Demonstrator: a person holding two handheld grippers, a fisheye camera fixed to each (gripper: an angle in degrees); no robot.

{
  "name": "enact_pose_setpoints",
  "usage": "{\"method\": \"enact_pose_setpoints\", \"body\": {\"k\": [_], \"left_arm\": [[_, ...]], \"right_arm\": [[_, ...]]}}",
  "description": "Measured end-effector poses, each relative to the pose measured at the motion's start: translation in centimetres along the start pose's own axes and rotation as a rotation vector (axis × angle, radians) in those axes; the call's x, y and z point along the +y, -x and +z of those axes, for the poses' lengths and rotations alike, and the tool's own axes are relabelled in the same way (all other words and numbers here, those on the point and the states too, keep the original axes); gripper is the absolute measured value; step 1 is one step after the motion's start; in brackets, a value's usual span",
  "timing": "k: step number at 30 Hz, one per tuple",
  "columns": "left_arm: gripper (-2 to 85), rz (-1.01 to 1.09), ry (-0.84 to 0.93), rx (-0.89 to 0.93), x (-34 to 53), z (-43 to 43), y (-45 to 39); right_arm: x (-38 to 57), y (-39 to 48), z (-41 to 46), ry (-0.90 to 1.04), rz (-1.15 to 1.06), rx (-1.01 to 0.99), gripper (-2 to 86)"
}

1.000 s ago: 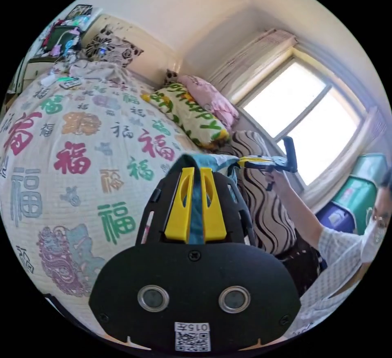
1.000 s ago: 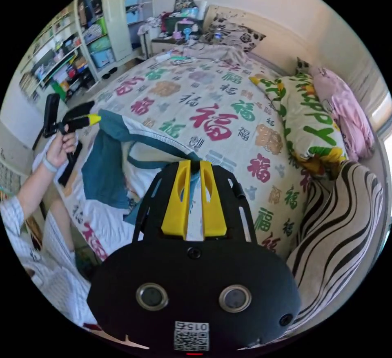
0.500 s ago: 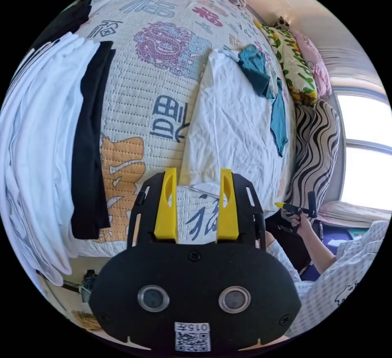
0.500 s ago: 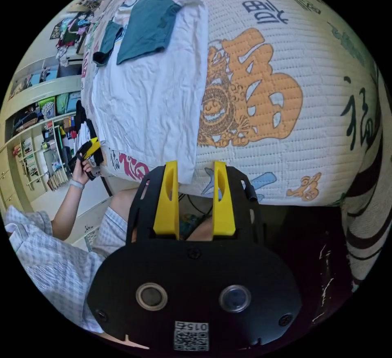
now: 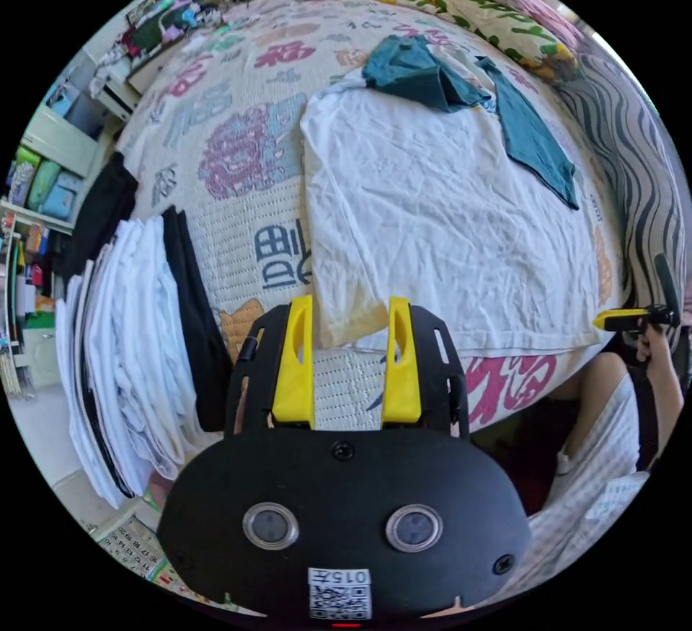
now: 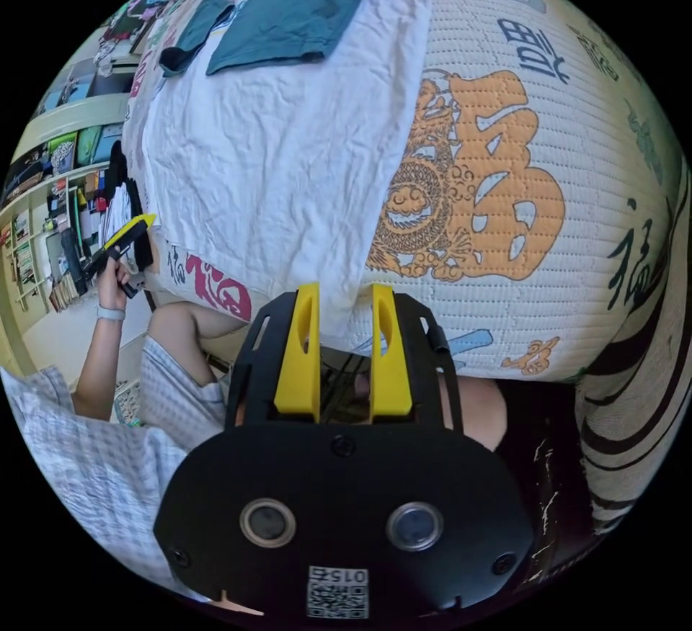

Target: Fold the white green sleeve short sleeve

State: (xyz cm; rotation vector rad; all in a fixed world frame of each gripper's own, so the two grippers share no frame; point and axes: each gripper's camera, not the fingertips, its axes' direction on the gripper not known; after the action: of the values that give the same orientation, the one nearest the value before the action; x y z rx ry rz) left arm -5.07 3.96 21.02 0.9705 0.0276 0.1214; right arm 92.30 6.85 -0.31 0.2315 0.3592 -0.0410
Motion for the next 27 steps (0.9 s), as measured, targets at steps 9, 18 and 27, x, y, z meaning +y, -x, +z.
{"method": "enact_pose_setpoints", "body": {"k": [9, 18, 27], "left_arm": [[6.3, 0.029, -0.187, 0.095, 3.1, 0.7, 0.7], [-0.7, -0.199, -0.286, 0.487, 9.1, -4.7, 8.9], [-0.7, -0.037, -0.084, 0.463, 16.1, -6.6, 6.1]], "right_arm": [[2.6, -1.4, 0.7, -0.181, -0.123, -0.043, 4.7], [5.7, -4.7, -1.1, -0.24, -0.115, -0.279, -0.1], [10.2, -4.4, -2.1, -0.102, -0.177, -0.088, 0.1]]}}
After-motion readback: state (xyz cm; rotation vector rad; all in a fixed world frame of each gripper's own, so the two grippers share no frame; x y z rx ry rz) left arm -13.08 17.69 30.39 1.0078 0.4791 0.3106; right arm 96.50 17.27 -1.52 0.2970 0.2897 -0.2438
